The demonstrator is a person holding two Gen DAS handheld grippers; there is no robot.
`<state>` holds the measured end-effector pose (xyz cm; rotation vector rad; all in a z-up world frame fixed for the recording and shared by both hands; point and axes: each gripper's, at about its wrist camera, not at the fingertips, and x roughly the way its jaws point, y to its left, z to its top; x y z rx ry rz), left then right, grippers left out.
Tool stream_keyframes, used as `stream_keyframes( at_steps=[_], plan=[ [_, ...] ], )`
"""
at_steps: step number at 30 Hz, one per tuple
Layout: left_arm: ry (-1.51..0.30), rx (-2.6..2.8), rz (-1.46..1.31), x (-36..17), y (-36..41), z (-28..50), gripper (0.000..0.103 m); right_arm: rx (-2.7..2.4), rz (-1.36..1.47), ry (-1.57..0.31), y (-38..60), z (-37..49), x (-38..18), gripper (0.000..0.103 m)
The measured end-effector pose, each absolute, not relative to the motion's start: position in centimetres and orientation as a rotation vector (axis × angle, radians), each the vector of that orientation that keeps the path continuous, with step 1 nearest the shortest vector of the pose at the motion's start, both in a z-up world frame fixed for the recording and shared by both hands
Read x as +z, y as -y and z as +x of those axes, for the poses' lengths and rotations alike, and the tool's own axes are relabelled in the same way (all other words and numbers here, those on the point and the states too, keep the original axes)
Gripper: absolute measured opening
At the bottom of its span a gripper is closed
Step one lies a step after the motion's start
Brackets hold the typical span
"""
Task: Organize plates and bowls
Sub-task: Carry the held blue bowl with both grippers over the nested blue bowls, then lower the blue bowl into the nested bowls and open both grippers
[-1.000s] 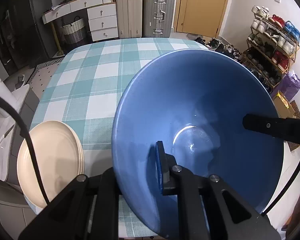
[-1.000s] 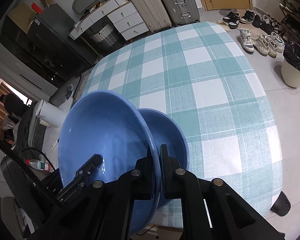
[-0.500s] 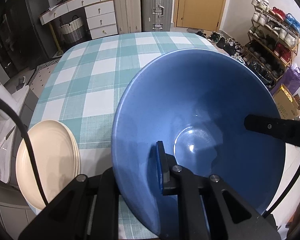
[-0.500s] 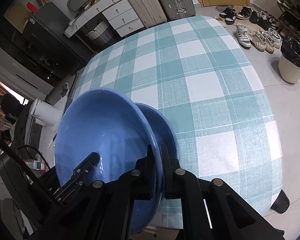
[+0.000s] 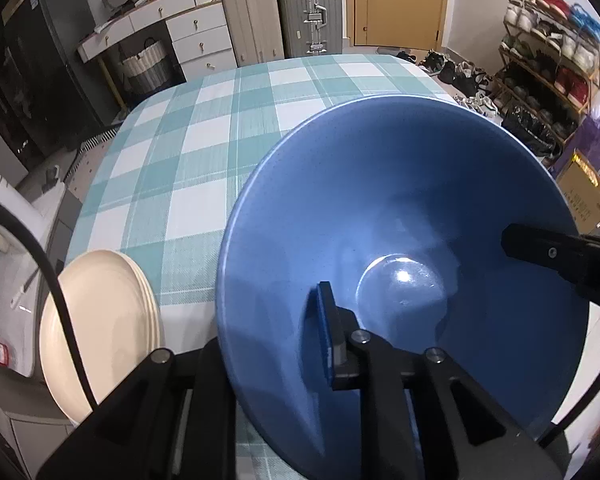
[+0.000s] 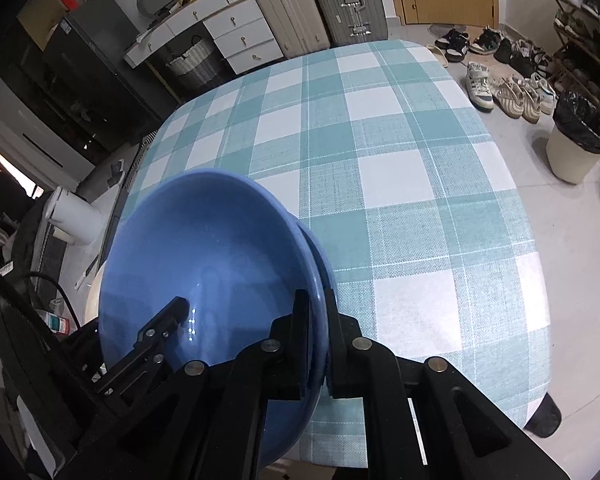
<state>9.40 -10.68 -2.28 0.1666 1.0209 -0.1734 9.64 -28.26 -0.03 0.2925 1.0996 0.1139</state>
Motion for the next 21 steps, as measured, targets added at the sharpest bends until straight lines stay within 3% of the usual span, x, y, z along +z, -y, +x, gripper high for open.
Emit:
stream_keyframes(
  at_steps=[21],
  plan=[
    [-1.024,-0.093,0.275,-1.4,11.5,9.6,0.02,0.104,0.302,-1.023,28.3,8.9,-0.3,0.009]
  ],
)
